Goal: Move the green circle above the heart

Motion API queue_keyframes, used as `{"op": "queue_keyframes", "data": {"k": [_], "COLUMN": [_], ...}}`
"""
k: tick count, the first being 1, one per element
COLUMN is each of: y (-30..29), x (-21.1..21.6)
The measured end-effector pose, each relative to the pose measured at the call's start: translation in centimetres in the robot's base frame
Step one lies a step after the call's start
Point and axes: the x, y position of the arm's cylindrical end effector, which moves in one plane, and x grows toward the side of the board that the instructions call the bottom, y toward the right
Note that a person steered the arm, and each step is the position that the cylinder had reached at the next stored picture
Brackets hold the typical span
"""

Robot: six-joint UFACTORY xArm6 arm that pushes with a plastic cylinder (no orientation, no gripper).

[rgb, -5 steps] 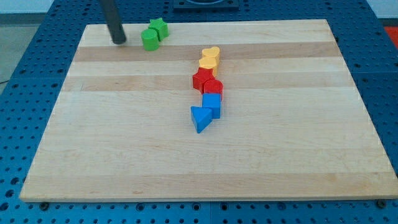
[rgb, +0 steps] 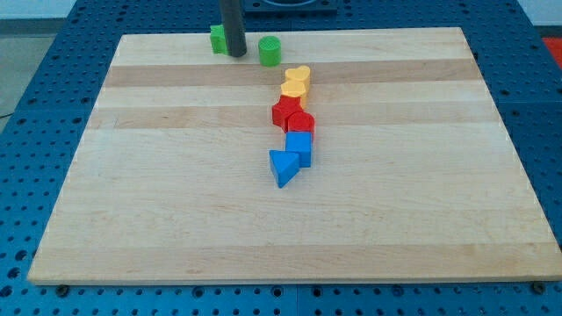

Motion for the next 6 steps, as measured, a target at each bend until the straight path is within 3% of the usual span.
{"op": "queue_keyframes", "data": {"k": [2,6], "y": [4.8,6.2], "x": [0.9,2.1]}}
